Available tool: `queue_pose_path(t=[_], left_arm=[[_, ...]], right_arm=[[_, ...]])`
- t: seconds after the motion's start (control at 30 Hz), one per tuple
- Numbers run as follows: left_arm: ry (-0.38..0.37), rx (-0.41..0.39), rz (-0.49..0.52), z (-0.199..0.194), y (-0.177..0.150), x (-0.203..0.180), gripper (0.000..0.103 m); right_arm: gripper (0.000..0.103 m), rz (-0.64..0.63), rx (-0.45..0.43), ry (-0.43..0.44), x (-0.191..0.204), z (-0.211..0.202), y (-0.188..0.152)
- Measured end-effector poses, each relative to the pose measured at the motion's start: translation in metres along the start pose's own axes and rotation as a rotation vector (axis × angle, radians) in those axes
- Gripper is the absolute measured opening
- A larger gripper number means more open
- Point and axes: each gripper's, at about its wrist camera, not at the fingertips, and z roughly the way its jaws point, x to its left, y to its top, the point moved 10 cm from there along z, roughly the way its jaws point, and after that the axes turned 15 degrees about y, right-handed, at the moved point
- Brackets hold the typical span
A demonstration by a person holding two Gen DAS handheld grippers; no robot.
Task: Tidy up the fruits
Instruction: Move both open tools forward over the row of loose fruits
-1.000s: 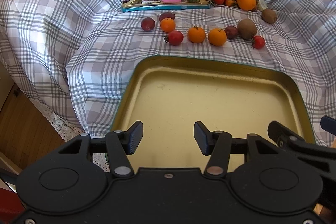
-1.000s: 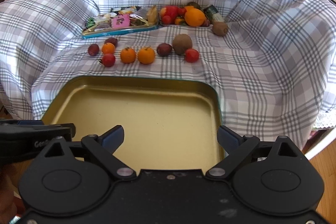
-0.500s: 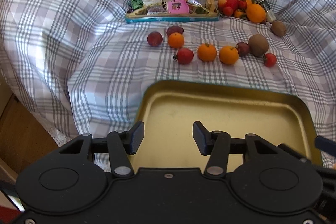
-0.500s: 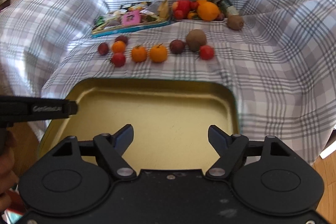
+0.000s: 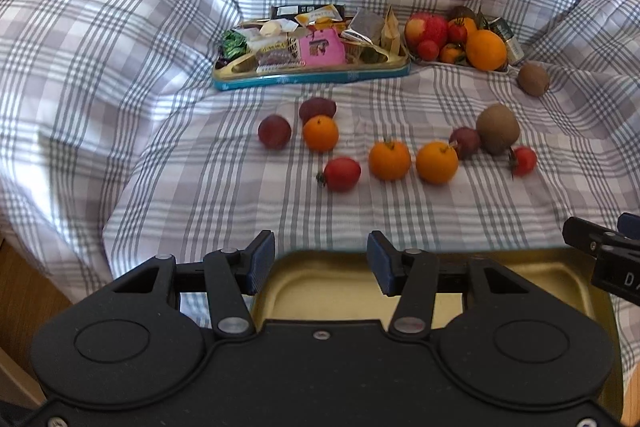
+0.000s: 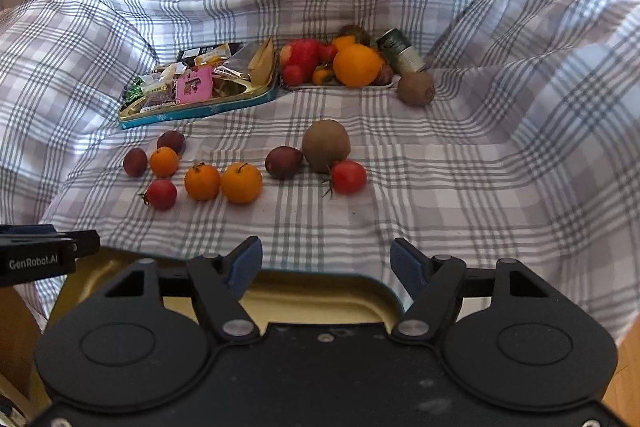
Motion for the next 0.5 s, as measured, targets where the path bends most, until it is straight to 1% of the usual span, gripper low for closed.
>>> queue_pose_path(t=[0.1, 0.17, 0.23, 0.37, 0.47, 0.5], left_arm=[[-0.010, 0.005, -0.006, 0.011, 0.009, -0.003, 0.057], [-0.032, 0.017, 0.002, 0.019, 0.014, -0.007, 0.052], [-0.054, 0.035, 0.009, 0.028, 0.017, -0.012, 0.052], [-0.053, 0.060, 0.022, 0.044, 0.022, -0.018, 0.051], [-0.054, 0.091, 0.024, 0.055, 0.024, -0.021, 0.046], [-0.061, 0.108, 0.027, 0.060, 0.024, -0.022, 0.046]], right_arm=[[0.075, -0.042, 0.009, -0.023, -0.006, 0.014, 0.012], [0.075, -0.064, 0.029, -0.033, -0.010, 0.025, 0.017], [0.074, -0.052, 0.038, -0.036, -0.015, 0.034, 0.022], [0.073, -0.028, 0.067, -0.015, -0.023, 0.053, 0.028], [0.073, -0.011, 0.080, -0.011, -0.030, 0.068, 0.033], [0.073, -0.008, 0.083, -0.011, -0.032, 0.072, 0.035]])
